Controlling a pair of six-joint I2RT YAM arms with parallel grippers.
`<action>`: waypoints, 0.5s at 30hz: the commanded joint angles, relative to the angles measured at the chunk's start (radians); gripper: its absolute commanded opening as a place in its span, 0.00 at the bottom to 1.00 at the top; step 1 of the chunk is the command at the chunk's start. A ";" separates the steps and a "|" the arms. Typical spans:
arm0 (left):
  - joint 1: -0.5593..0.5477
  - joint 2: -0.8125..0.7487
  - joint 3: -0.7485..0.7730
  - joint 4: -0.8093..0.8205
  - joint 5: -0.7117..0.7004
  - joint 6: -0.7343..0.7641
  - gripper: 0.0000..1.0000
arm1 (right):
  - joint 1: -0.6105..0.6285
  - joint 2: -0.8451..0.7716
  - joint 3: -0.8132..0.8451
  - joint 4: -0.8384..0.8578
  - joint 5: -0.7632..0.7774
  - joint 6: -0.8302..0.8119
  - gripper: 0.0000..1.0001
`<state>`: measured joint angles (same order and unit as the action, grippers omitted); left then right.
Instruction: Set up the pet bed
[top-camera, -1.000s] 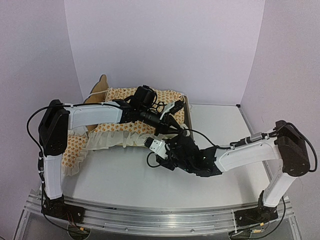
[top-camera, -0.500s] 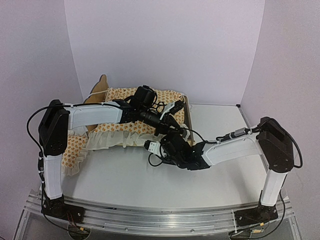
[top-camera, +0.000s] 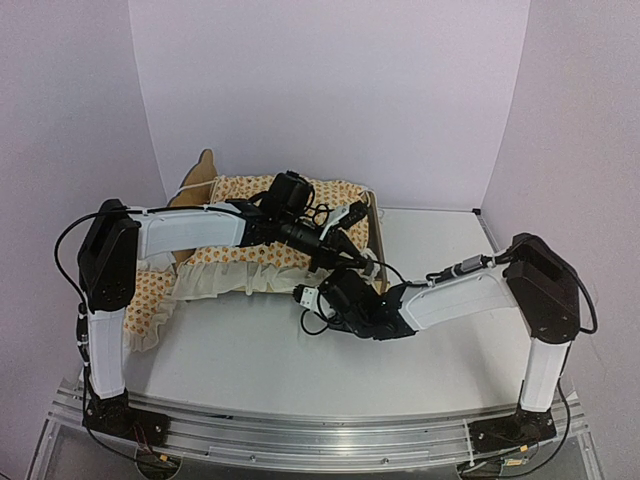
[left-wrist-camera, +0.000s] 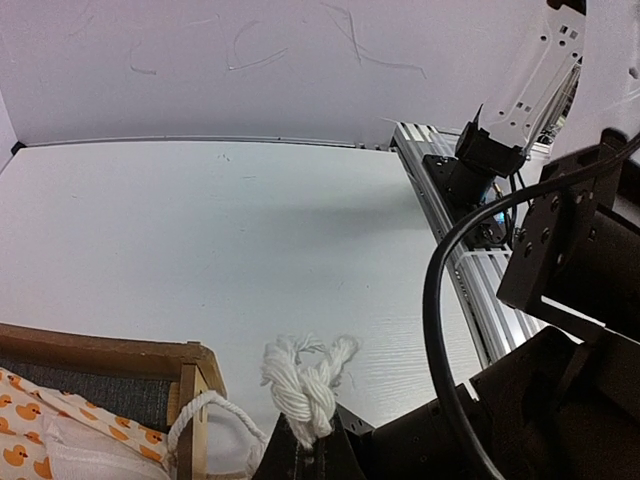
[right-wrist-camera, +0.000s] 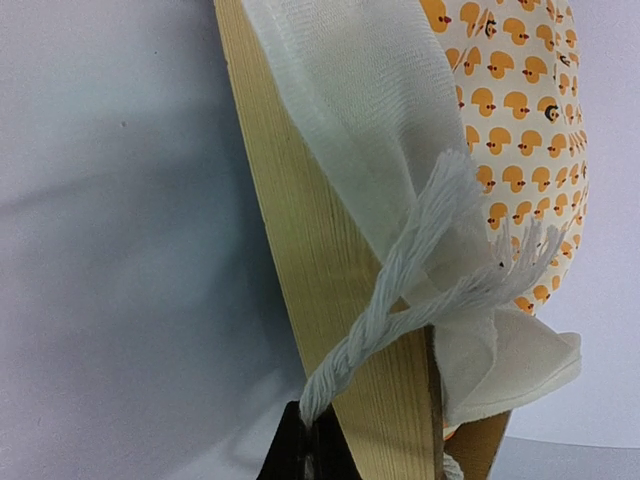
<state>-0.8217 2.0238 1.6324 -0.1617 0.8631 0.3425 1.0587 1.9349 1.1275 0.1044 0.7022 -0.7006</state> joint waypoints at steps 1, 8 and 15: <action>0.016 0.014 0.066 -0.009 0.012 0.007 0.00 | 0.003 -0.129 -0.012 -0.026 -0.148 0.130 0.00; 0.030 0.019 0.074 -0.015 0.014 0.007 0.00 | 0.004 -0.322 -0.132 -0.031 -0.463 0.402 0.00; 0.034 0.018 0.056 -0.031 0.015 0.039 0.00 | 0.004 -0.396 -0.219 -0.016 -0.568 0.575 0.00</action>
<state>-0.7898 2.0385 1.6623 -0.1842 0.8623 0.3481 1.0592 1.5664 0.9523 0.0784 0.2572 -0.2768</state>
